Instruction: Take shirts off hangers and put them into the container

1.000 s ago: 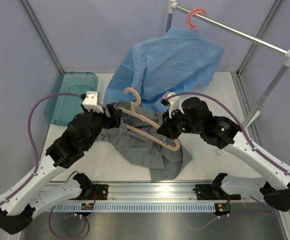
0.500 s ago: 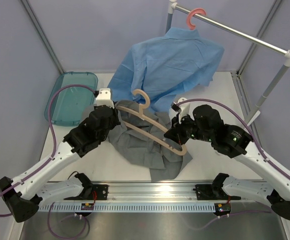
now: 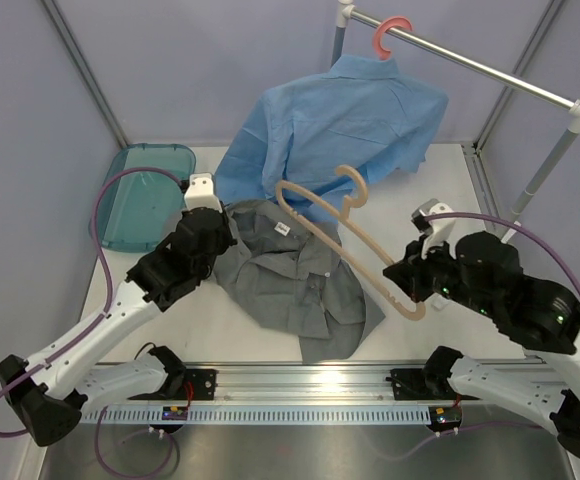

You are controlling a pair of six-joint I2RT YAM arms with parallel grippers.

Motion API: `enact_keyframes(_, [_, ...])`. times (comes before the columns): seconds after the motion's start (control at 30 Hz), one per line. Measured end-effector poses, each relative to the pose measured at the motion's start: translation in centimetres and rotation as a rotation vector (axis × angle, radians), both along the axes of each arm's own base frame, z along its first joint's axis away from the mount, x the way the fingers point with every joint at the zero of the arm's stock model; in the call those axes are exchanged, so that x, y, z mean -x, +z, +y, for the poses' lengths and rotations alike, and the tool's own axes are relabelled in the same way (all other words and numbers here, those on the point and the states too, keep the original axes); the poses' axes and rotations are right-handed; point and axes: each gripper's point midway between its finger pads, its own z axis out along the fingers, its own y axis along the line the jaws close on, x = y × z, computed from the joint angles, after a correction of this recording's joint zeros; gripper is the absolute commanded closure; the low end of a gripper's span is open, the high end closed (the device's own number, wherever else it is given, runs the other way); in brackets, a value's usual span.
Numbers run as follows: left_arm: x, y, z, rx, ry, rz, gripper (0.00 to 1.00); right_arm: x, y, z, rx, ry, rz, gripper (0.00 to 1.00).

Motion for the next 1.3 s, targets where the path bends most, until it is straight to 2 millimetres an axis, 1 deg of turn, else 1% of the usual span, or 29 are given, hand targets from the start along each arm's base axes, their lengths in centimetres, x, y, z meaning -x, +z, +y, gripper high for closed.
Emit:
enact_keyframes(0.1, [-0.1,-0.4,-0.3,0.008,-0.003,0.013,1.0,0.6,2.3,-2.4,-0.014,-0.064,-0.038,1.0])
enact_keyframes(0.2, [0.0,-1.1,-0.8,0.02,-0.019,0.035,0.9,1.2,4.7,-4.9,-0.048,-0.14,-0.077,1.0])
enact_keyframes(0.23, [0.1,-1.4,-1.1,0.027,-0.03,0.044,0.75,1.3,5.3,-5.6,-0.057,-0.161,-0.088,1.0])
enact_keyframes(0.27, [0.2,-1.7,-1.3,0.033,-0.04,0.054,0.68,1.4,6.1,-6.9,-0.069,-0.212,-0.104,1.0])
enact_keyframes(0.33, [0.4,-1.9,-1.7,0.043,-0.058,0.068,0.52,1.2,7.0,-8.5,-0.07,-0.287,-0.119,1.0])
enact_keyframes(0.37, [0.5,-2.0,-1.8,0.045,-0.067,0.074,0.39,1.1,7.0,-9.1,-0.063,-0.323,-0.117,1.0])
enact_keyframes(0.43, [0.7,-2.2,-2.1,0.051,-0.08,0.084,0.29,0.4,6.8,-10.0,-0.026,-0.399,-0.104,1.0])
enact_keyframes(0.47, [0.7,-2.3,-2.1,0.05,-0.087,0.088,0.19,0.0,6.6,-10.2,-0.003,-0.436,-0.095,1.0])
enact_keyframes(0.5, [0.8,-2.3,-2.2,0.045,-0.094,0.093,0.14,-0.7,6.3,-10.3,0.024,-0.475,-0.085,1.0])
enact_keyframes(0.6, [1.2,-2.8,-2.0,0.021,-0.107,0.113,0.01,-2.7,5.7,-10.1,0.099,-0.579,-0.066,1.0])
enact_keyframes(0.7, [1.7,-2.8,-1.5,-0.012,-0.121,0.124,0.01,-4.5,6.0,-10.0,0.145,-0.673,-0.071,1.0])
enact_keyframes(0.8, [2.1,-2.0,-1.0,-0.041,-0.138,0.1,0.01,-5.7,6.9,-10.0,0.159,-0.739,-0.099,1.0])
enact_keyframes(0.93, [2.6,-0.9,-0.2,-0.07,-0.158,0.062,0.01,-6.9,9.6,-10.7,0.125,-0.815,-0.155,1.0])
enact_keyframes(1.03, [3.0,-0.3,0.4,-0.082,-0.163,0.038,0.01,-8.3,11.6,-11.7,0.094,-0.892,-0.195,1.0])
enact_keyframes(1.1, [3.3,-0.5,0.8,-0.09,-0.165,0.031,0.01,-9.3,12.3,-12.4,0.092,-0.937,-0.213,1.0])
enact_keyframes(1.2, [3.7,-1.2,1.3,-0.111,-0.166,0.035,0.01,-10.7,12.8,-13.1,0.098,-0.979,-0.218,1.0])
enact_keyframes(1.3, [3.9,-2.1,1.8,-0.128,-0.161,0.049,0.01,-12.5,12.4,-13.4,0.118,-0.998,-0.205,1.0])
